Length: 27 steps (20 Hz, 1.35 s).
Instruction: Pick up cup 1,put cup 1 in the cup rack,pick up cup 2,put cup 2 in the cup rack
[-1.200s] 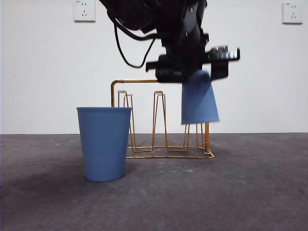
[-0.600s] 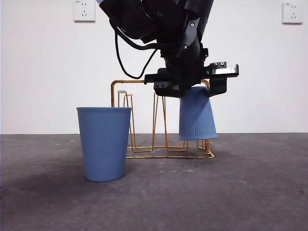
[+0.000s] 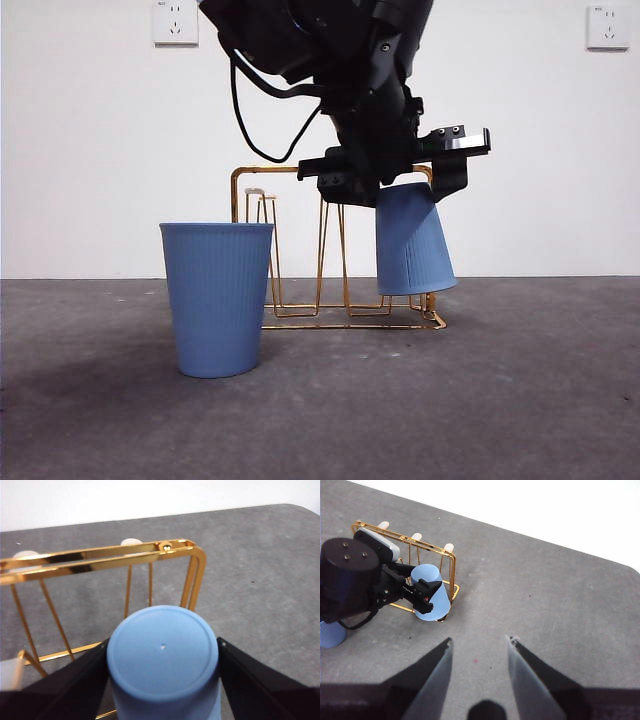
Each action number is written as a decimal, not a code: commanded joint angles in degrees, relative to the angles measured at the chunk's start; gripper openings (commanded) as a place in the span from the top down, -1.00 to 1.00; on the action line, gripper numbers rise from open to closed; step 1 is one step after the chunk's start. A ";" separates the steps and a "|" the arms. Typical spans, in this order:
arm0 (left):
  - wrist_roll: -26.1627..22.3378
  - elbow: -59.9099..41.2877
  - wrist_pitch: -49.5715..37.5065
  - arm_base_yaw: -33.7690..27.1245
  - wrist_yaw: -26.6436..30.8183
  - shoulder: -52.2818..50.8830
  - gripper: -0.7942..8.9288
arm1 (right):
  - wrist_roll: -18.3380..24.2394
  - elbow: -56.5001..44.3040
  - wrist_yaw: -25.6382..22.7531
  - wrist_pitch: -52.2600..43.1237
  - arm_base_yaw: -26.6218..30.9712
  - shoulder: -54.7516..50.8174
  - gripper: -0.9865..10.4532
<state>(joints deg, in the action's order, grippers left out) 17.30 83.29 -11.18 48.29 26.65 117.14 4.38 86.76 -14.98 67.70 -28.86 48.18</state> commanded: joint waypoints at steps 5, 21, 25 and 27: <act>1.33 -0.70 3.54 -0.24 -1.92 1.18 0.27 | 0.20 -0.24 0.04 -0.39 -0.02 -0.09 0.50; 2.21 -0.70 6.69 -0.44 -6.10 1.18 -0.02 | 0.35 -0.24 0.04 -0.35 -0.02 -0.09 0.50; 2.27 -0.70 9.40 -0.48 -6.86 1.18 -0.02 | 0.35 -0.24 0.04 -0.37 -0.02 -0.09 0.50; 2.73 -0.70 10.93 -0.48 -8.15 1.16 -0.02 | 0.35 -0.24 0.04 -0.37 -0.02 -0.09 0.50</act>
<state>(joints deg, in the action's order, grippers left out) 19.33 83.18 -0.47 47.86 19.00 117.43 4.49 86.76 -14.98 67.70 -28.86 48.18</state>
